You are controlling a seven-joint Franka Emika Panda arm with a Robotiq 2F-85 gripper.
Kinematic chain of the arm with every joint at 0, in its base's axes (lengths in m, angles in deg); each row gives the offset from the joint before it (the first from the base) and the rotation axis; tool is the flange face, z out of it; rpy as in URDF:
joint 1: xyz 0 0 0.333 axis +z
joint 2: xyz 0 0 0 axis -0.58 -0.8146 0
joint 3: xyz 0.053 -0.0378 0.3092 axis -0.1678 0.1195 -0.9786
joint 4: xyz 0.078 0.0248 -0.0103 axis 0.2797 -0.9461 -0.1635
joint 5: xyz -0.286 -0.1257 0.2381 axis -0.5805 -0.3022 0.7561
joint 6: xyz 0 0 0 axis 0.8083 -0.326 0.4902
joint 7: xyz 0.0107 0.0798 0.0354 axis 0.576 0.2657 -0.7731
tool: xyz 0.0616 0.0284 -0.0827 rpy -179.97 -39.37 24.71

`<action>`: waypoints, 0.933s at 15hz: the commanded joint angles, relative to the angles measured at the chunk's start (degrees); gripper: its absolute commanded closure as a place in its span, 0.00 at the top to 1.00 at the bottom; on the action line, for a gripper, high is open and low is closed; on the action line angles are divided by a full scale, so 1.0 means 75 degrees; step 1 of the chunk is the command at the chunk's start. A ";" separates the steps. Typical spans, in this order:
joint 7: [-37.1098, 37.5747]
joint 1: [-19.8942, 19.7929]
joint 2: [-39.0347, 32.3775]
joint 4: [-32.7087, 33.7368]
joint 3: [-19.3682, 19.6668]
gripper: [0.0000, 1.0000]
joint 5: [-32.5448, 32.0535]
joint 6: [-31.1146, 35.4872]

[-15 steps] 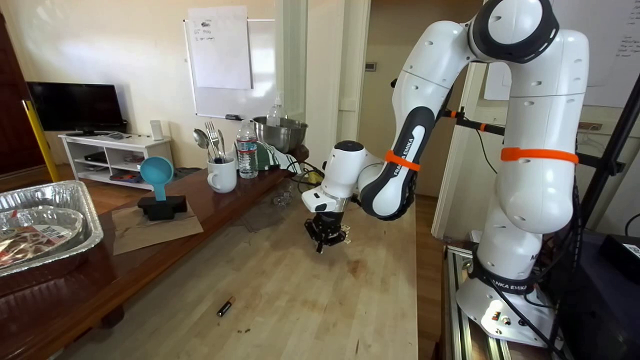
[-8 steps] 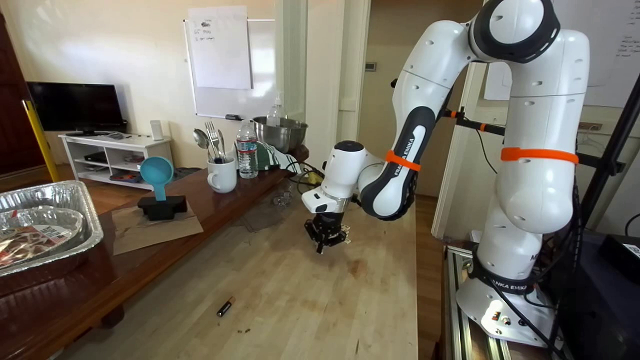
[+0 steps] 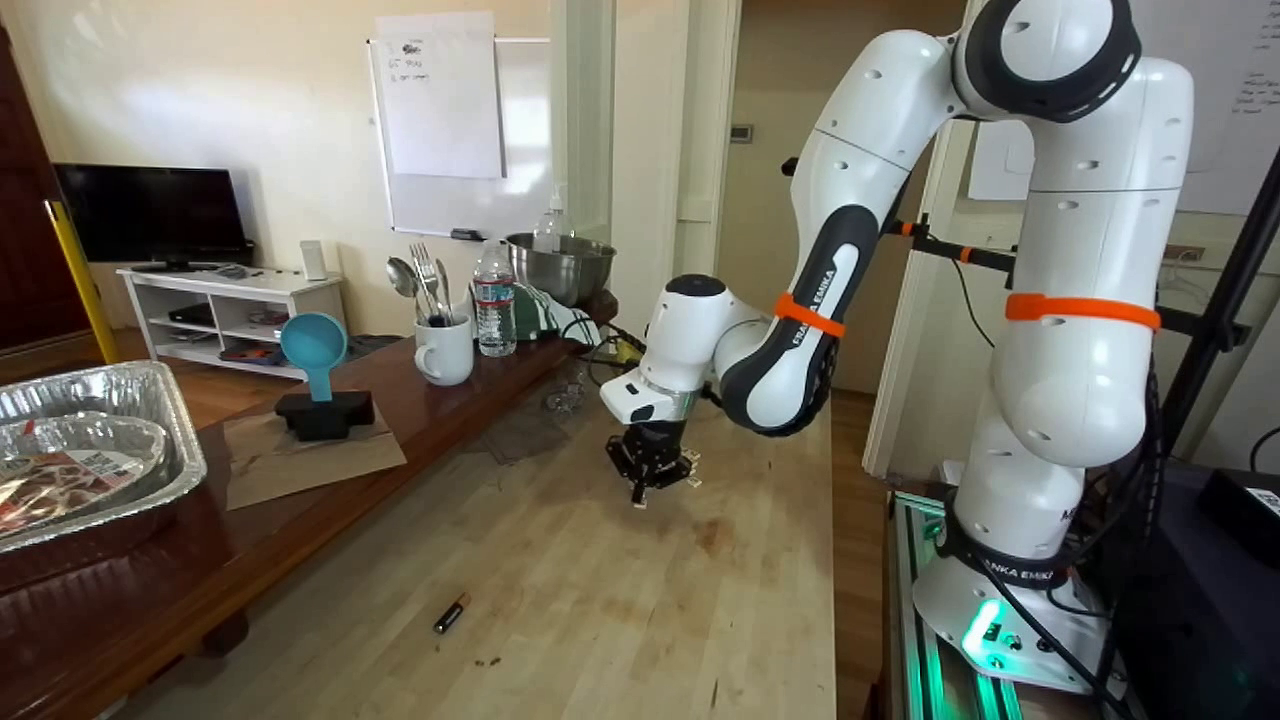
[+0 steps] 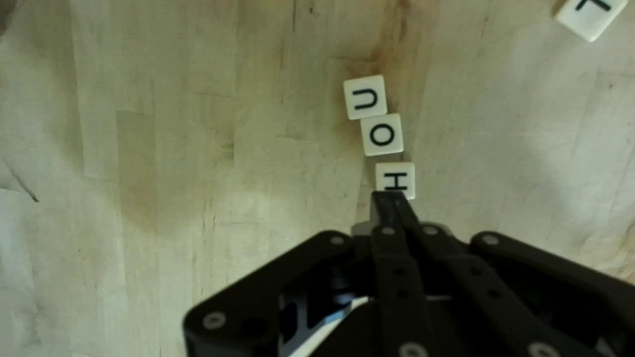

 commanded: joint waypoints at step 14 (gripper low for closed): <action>0.2889 0.0242 0.0320 0.1036 0.1108 0.00 0.1791 -0.1945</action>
